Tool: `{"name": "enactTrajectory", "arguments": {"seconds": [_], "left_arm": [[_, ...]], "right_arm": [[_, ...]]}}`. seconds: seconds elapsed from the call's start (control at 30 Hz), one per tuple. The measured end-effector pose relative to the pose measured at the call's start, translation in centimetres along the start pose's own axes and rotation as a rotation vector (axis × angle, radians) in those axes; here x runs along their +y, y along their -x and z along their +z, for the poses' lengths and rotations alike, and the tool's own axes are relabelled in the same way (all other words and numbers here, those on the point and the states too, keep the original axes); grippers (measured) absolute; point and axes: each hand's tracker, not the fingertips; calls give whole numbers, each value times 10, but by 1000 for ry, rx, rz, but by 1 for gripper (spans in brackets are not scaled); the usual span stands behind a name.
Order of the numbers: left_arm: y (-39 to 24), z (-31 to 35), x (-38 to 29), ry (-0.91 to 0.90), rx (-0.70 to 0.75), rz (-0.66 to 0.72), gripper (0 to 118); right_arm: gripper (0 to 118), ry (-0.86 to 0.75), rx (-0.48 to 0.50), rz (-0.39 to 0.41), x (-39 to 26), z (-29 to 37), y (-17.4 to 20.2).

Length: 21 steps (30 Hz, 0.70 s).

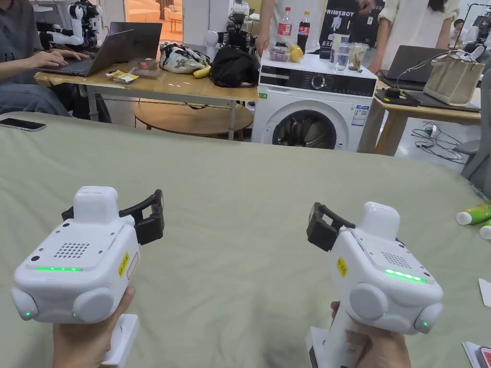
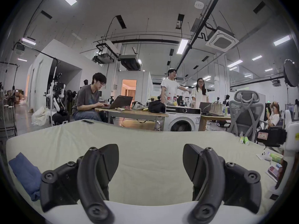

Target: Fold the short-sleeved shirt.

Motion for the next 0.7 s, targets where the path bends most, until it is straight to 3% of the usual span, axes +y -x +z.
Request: {"name": "enactTrajectory", "arguments": {"seconds": [0.2,0.4,0.7], "left_arm": [[-2,-4,1,40,-11,-29,82],[-3,-5,0,53,-10,-39,82],[-4,-4,0,63,12,-55,82]], "right_arm": [[90,21,-52,-63,6,-2,-3],[90,40,-186,10,8,-5,6],[90,41,-163,38,0,-4,9]]}}
